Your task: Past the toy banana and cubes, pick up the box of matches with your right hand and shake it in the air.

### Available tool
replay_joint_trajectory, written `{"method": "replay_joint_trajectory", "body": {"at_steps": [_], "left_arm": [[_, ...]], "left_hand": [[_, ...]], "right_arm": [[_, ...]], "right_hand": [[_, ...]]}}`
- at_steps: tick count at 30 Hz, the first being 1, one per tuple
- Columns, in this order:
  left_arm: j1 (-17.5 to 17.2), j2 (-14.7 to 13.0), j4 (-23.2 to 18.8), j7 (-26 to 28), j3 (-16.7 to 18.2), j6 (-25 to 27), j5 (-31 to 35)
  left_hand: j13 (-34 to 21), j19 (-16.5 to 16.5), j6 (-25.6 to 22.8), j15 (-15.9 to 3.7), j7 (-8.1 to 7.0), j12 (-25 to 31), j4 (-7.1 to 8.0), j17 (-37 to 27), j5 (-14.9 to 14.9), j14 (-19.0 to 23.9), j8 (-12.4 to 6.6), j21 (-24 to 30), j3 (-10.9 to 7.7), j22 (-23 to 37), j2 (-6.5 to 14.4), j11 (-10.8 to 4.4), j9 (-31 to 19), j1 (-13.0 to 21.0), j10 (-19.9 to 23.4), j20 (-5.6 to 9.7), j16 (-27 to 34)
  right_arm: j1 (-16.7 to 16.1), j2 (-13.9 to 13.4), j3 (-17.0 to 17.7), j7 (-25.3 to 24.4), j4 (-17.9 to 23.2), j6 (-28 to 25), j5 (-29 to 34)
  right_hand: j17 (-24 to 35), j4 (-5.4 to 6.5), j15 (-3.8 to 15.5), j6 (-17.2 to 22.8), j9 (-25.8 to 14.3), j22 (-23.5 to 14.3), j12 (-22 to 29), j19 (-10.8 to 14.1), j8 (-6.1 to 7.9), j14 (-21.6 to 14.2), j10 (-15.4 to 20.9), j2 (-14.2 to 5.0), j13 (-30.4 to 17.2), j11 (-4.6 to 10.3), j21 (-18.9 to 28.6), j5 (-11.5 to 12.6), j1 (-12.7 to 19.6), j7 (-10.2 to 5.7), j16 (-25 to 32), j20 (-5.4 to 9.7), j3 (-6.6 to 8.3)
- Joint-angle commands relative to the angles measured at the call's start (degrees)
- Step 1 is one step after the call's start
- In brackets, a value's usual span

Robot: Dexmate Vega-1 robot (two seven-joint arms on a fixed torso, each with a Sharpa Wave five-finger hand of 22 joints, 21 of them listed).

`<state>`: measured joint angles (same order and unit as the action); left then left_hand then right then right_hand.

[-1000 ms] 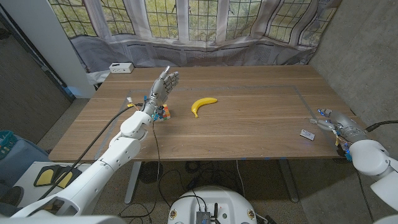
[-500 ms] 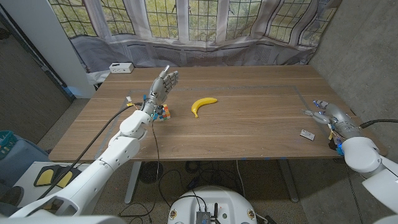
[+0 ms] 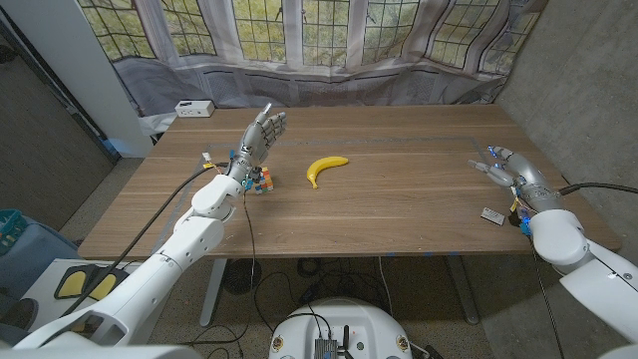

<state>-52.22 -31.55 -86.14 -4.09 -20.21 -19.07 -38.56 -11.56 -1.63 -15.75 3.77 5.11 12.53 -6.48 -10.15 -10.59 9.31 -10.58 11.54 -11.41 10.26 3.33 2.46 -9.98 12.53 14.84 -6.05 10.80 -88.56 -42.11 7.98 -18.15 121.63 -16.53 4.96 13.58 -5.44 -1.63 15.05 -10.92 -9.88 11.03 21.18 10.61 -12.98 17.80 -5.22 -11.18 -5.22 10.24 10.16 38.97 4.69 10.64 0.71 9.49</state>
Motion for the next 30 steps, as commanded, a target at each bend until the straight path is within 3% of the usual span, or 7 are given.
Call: {"method": "replay_joint_trajectory", "body": {"at_steps": [1, 16, 30], "left_arm": [[0.3, 0.6, 1.2, -0.7, 0.2, -0.4, -1.0], [0.4, 0.9, 1.2, -1.0, 0.3, -0.6, -1.5], [-1.0, 0.0, -1.0, 0.0, 0.4, 0.1, -1.1]], "left_hand": [[-0.1, 0.4, -0.5, -0.03, 0.12, -0.1, -0.27, -0.2, 0.2, -0.3, -0.25, 0.0, -0.17, 0.2, -0.1, 0.07, -0.3, -0.3, -0.1, -0.21, 0.0], [-0.1, 0.5, -0.4, 0.02, 0.1, -0.1, -0.29, -0.2, 0.2, -0.3, -0.21, 0.0, -0.19, 0.2, -0.1, -0.04, -0.3, -0.3, -0.2, -0.24, 0.0], [-0.1, 0.4, -0.3, -0.07, 0.07, -0.1, -0.31, -0.2, 0.2, -0.3, -0.21, 0.0, -0.21, 0.2, -0.1, 0.07, -0.3, -0.4, -0.2, -0.22, 0.0]], "right_arm": [[5.8, 0.3, -4.8, -2.6, -4.7, 6.1, -3.7], [12.9, -1.7, -11.2, -3.3, -8.5, 9.9, -5.8], [20.0, -1.0, -17.1, -2.5, -13.8, 15.3, -9.4]], "right_hand": [[-0.1, -0.19, -0.22, 1.2, -0.1, 0.0, 0.5, 0.3, 0.53, -0.7, 0.8, -0.4, -0.2, -0.29, 0.6, 0.4, -0.4, -0.12, 0.8, -0.07, 0.18], [-0.1, -0.39, -0.28, 1.9, -0.1, 0.0, 0.8, 0.3, 0.79, -0.9, 1.2, -0.68, -0.1, -0.21, 0.7, 0.4, -0.5, -0.25, 1.0, -0.16, 0.31], [-0.1, -0.57, -0.28, 2.8, -0.1, 0.0, 0.9, 0.5, 1.0, -1.2, 1.7, -1.03, -0.1, -0.1, 0.8, 0.3, -0.5, -0.56, 1.3, -0.25, 0.45]]}}
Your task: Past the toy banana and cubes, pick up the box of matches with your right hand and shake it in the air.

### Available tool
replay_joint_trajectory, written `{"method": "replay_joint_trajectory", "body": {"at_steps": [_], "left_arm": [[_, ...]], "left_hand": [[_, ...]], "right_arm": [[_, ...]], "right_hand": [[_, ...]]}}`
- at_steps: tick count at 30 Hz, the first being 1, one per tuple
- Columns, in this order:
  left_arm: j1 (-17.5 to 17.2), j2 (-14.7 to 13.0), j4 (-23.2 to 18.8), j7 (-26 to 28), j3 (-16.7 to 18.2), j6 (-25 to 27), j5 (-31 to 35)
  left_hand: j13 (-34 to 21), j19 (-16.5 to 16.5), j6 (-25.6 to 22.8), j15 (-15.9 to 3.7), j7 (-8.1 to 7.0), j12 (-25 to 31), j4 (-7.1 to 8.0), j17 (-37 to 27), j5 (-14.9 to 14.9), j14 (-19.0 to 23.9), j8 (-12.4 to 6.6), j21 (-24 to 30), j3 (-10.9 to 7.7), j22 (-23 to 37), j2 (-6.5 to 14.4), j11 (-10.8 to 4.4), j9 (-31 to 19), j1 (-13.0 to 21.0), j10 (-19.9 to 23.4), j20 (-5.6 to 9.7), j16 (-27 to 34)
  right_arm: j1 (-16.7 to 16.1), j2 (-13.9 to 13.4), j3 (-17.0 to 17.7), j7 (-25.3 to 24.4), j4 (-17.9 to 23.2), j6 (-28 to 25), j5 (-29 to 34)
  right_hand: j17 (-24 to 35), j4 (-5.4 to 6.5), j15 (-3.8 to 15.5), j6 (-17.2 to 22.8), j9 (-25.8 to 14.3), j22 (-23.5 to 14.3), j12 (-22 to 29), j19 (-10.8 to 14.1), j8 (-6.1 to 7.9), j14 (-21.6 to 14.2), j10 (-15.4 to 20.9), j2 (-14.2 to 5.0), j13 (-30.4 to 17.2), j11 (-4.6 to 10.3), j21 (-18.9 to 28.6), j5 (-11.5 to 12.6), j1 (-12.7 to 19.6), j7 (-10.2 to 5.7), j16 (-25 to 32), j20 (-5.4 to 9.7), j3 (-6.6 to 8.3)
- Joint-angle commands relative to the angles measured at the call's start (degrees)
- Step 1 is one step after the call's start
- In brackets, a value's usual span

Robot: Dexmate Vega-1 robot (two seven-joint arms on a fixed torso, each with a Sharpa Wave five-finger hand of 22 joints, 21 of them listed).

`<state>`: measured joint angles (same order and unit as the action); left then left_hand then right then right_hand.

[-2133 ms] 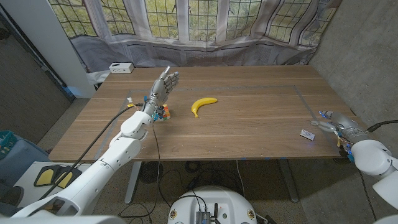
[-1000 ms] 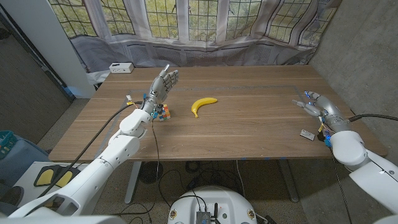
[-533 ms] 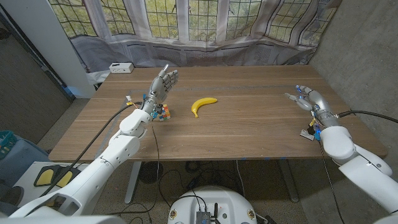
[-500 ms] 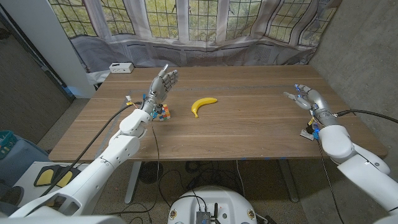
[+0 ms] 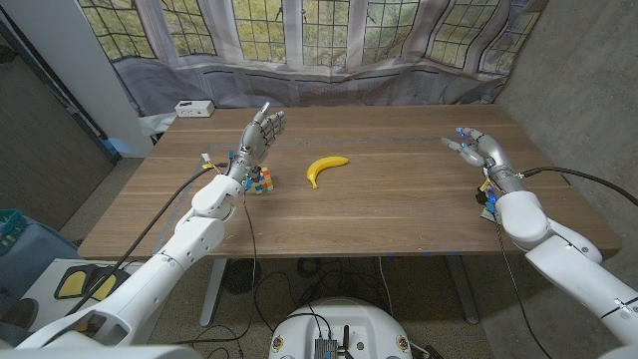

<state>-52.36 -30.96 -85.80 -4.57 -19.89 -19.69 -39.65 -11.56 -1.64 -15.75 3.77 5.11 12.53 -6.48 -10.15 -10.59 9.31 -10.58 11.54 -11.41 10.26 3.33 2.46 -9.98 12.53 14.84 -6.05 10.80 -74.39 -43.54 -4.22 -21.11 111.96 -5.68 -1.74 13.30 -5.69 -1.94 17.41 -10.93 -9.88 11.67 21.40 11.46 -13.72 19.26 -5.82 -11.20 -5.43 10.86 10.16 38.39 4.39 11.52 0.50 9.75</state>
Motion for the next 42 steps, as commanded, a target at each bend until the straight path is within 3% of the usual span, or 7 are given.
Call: {"method": "replay_joint_trajectory", "body": {"at_steps": [1, 22, 36, 42], "left_arm": [[-0.9, -0.7, -1.4, 0.3, 0.1, 0.8, -0.1], [-0.1, -0.5, 0.1, -1.4, -0.1, 0.0, -0.3], [-1.8, -1.2, -1.2, 0.3, 1.1, -1.1, 0.3], [-2.3, -2.0, -0.8, -1.0, 1.7, -0.5, -1.3]], "left_hand": [[-0.1, 0.5, -0.3, -0.07, 0.07, -0.1, -0.32, -0.2, 0.2, -0.3, -0.21, 0.0, -0.22, 0.2, -0.1, 0.28, -0.3, -0.4, -0.1, -0.25, 0.0], [-0.1, 0.5, -0.2, -0.01, 0.0, -0.1, -0.36, -0.2, 0.2, -0.3, -0.19, 0.0, -0.25, 0.2, -0.1, 0.05, -0.3, -0.4, -0.2, -0.24, 0.0], [-0.1, 0.4, 0.7, -0.23, -0.49, 0.0, -0.41, -0.2, 0.2, -0.1, 0.09, 0.0, -0.3, 0.2, 0.0, -0.34, -0.3, -0.4, 0.2, -0.28, 0.1], [-0.1, 0.2, 0.9, -0.3, -0.62, 0.0, -0.44, -0.2, 0.2, -0.1, 0.08, 0.1, -0.34, 0.2, 0.0, -0.49, -0.3, -0.3, 0.2, -0.11, 0.1]], "right_arm": [[6.3, 0.6, -5.4, 0.4, -4.5, 5.0, -2.7], [14.7, 3.9, -12.7, 1.5, -11.8, 11.0, -5.8], [19.0, 7.5, -15.1, 6.1, -18.2, 17.0, -13.2], [20.5, 10.1, -15.7, 11.1, -23.1, 22.0, -19.3]], "right_hand": [[0.1, -0.31, 0.04, 0.4, -0.1, 0.0, 0.3, 0.2, 0.16, -0.4, 0.2, -0.45, -0.1, 0.12, 0.2, 0.3, 0.1, -0.26, 0.4, -0.04, 0.2], [0.1, -0.47, -0.04, -0.4, -0.1, 0.0, 0.1, 0.1, -0.23, -0.2, -0.2, -0.58, -0.1, 0.37, 0.2, 0.2, -0.2, -0.44, 0.4, -0.03, 0.21], [0.1, -0.3, -0.22, -2.0, 0.0, 0.0, -0.5, -1.2, -0.76, 1.6, -1.8, -0.7, -0.1, 0.17, -0.1, 0.1, -1.3, -0.7, 0.0, 0.09, -0.05], [0.3, 0.46, -0.31, -3.7, 0.0, 0.0, -1.0, -2.0, -1.11, 2.4, -3.5, -1.0, -0.1, -0.07, -0.2, 0.0, -3.0, -1.65, 0.0, -0.06, -0.43]]}}
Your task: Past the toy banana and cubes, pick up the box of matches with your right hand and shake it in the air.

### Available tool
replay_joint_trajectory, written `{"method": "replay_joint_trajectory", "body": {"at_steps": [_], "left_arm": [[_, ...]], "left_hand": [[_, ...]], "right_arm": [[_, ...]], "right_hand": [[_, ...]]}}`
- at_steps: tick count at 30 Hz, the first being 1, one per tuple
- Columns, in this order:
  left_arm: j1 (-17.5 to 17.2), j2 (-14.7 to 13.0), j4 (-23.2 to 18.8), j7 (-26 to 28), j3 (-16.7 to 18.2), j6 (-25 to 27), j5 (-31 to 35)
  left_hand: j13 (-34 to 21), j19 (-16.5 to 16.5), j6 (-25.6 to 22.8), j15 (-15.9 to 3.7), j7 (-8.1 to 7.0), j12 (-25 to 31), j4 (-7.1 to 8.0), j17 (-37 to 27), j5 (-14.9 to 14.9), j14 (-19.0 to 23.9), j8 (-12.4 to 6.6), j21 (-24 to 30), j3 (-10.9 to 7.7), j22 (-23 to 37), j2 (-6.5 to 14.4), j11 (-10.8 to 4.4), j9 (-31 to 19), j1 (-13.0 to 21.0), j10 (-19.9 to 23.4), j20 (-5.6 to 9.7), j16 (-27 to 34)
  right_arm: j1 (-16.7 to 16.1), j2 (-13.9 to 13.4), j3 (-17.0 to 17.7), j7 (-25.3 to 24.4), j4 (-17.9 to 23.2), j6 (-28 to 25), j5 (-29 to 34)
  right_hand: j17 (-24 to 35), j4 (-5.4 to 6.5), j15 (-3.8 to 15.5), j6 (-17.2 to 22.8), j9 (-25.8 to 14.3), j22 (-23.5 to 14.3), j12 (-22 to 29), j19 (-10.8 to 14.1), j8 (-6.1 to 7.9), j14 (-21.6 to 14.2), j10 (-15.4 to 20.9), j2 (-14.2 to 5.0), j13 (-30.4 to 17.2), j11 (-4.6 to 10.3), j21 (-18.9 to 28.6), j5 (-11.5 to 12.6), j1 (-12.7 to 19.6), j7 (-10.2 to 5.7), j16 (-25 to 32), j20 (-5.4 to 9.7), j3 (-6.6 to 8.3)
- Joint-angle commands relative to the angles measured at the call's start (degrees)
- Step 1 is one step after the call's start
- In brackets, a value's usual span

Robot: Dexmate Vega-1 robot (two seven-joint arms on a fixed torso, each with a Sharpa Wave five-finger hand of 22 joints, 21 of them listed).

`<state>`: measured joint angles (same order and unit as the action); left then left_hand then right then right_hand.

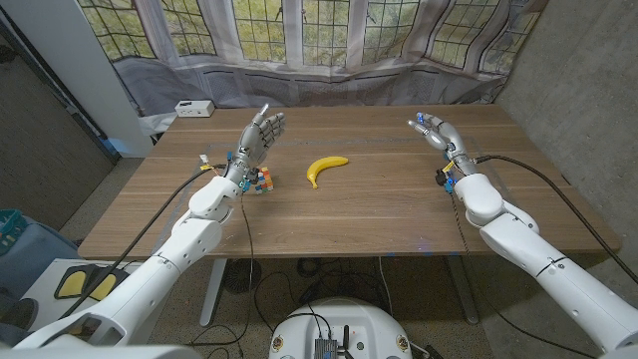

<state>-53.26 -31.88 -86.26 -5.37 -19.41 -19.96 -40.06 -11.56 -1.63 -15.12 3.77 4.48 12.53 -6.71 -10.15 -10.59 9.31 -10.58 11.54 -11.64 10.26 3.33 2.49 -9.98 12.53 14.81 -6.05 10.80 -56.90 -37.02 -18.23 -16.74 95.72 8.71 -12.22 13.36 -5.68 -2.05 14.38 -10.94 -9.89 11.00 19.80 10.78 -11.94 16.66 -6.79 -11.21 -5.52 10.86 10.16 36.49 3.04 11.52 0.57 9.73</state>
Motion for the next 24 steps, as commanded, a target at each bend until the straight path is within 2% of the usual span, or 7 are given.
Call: {"method": "replay_joint_trajectory", "body": {"at_steps": [1, 9, 16, 24], "left_arm": [[-1.3, -1.0, -0.1, -0.7, 1.3, -0.1, -1.4], [-0.5, -0.5, 1.1, -0.7, 0.8, 0.2, -1.1], [-0.7, 0.3, 1.1, 1.7, 0.7, 0.0, 0.0], [-0.5, 0.4, 1.1, 1.0, 0.5, 0.4, -0.5]], "left_hand": [[-0.1, 0.2, 0.3, -0.27, 0.01, 0.0, -0.21, -0.2, 0.2, -0.1, 0.09, 0.1, -0.11, 0.2, 0.0, -0.47, -0.3, -0.3, 0.2, -0.12, 0.1], [-0.1, 0.2, 0.9, -0.15, 0.09, -0.1, -0.25, -0.2, 0.2, -0.2, 0.23, 0.0, -0.15, 0.2, 0.0, -0.26, -0.3, -0.3, -0.1, 0.13, 0.0], [-0.1, 0.4, 1.4, -0.07, 0.2, -0.2, -0.3, -0.2, 0.2, -0.5, 0.29, 0.0, -0.17, 0.2, 0.0, -0.12, -0.3, -0.3, -0.4, 0.53, -0.1], [-0.1, 0.4, 1.4, -0.07, 0.2, -0.2, -0.34, -0.2, 0.2, -0.6, 0.21, 0.0, -0.18, 0.2, -0.1, 0.04, -0.3, -0.2, -0.4, 0.62, -0.1]], "right_arm": [[3.2, 4.1, -1.8, 7.2, -7.5, 8.2, -9.6], [4.5, 7.0, -1.6, 14.7, -12.6, 11.0, -19.7], [5.9, 8.5, -1.3, 21.5, -16.8, 12.4, -26.2], [6.3, 8.9, -1.4, 22.0, -17.8, 12.5, -27.4]], "right_hand": [[0.2, 0.49, -0.23, -0.7, 0.0, 0.0, -0.4, -0.5, -0.41, 0.7, -1.0, -0.02, -0.1, -0.01, -0.2, 0.0, -1.2, -0.3, 0.0, -0.18, -0.45], [0.3, 1.84, -1.34, -1.9, 0.1, -0.1, -0.6, -3.5, -0.16, 3.4, -3.6, 0.62, -0.1, -0.45, -0.6, -0.1, -5.1, -0.22, -0.4, -0.73, -1.81], [0.3, 2.57, -1.25, -4.0, 0.1, -0.1, -0.7, -5.1, -0.59, 5.2, -5.5, 0.74, 0.0, -0.61, -0.5, -0.1, -7.3, 0.91, -0.5, 0.0, -2.48], [0.3, 2.78, -1.25, -4.4, 0.1, -0.1, -0.5, -5.2, -0.55, 5.5, -5.6, 0.76, 0.0, -0.66, -0.4, -0.1, -7.9, 1.27, -0.5, 0.14, -2.67]]}}
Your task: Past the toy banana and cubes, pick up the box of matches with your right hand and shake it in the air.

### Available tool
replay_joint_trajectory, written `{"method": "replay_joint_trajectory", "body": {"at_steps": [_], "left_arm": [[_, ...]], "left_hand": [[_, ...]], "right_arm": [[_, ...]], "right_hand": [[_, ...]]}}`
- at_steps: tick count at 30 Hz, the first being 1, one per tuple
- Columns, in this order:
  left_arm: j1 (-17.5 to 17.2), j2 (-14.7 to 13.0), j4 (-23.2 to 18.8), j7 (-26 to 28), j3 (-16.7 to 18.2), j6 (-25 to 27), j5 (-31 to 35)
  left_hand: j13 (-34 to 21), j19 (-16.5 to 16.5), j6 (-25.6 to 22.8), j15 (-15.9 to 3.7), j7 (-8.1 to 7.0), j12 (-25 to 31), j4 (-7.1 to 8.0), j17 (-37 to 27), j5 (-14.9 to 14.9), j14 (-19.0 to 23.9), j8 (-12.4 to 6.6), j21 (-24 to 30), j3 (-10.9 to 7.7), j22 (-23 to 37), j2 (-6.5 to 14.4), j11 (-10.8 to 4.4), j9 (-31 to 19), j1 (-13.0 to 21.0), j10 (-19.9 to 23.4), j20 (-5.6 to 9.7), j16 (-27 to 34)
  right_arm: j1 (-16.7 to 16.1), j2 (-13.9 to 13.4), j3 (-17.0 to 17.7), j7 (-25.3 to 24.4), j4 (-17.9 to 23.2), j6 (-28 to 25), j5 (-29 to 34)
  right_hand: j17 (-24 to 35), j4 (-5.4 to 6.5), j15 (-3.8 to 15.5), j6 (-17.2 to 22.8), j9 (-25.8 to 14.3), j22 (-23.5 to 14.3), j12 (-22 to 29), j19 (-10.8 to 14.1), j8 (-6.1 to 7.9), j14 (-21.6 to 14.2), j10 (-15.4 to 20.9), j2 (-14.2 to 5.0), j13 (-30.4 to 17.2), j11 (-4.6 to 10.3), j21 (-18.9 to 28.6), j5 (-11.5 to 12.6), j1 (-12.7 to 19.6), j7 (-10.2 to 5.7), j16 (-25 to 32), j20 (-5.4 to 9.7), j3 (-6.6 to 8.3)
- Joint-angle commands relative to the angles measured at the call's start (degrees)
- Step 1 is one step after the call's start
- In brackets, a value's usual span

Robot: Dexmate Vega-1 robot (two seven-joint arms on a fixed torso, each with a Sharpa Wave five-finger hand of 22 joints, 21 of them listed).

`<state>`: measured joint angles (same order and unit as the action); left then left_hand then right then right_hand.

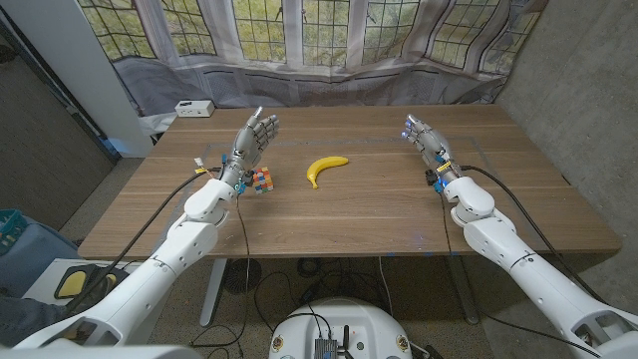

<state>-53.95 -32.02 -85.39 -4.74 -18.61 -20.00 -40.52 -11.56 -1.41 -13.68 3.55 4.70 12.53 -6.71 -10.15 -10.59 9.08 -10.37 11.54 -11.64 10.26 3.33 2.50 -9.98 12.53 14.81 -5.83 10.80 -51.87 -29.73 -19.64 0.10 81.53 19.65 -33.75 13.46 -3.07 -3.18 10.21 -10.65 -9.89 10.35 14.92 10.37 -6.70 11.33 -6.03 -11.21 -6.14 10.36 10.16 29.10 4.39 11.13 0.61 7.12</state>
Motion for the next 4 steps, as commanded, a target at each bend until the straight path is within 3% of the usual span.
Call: {"method": "replay_joint_trajectory", "body": {"at_steps": [1, 4], "left_arm": [[0.2, 0.5, 0.3, 0.3, -0.4, 0.5, 0.0], [0.3, 0.4, 0.4, -0.2, -0.4, 0.6, -0.2]], "left_hand": [[-0.1, 0.2, -0.1, 0.17, 0.03, -0.2, -0.34, -0.2, 0.2, -0.4, -0.03, 0.0, -0.19, 0.2, -0.1, 0.04, -0.3, -0.2, -0.4, 0.37, -0.1], [-0.1, 0.1, -0.1, 0.14, 0.02, -0.2, -0.35, -0.2, 0.2, -0.5, -0.07, 0.0, -0.19, 0.2, -0.1, -0.06, -0.3, -0.2, -0.4, 0.39, -0.1]], "right_arm": [[1.3, 1.6, -0.1, 5.1, -3.6, 1.6, -5.8], [1.1, 1.6, -0.2, 4.4, -3.3, 1.2, -5.7]], "right_hand": [[0.2, 0.21, -0.12, -0.2, -0.2, -0.1, 0.1, -0.4, -0.11, 0.2, -0.3, 0.01, 0.0, -0.14, 0.1, -0.1, -0.6, -0.11, -0.1, 0.15, -0.08], [0.2, 0.28, -0.1, -0.1, -0.1, -0.1, 0.2, -0.4, -0.02, 0.2, -0.3, 0.0, 0.0, -0.2, 0.1, -0.1, -0.8, -0.11, 0.0, 0.15, -0.14]]}}
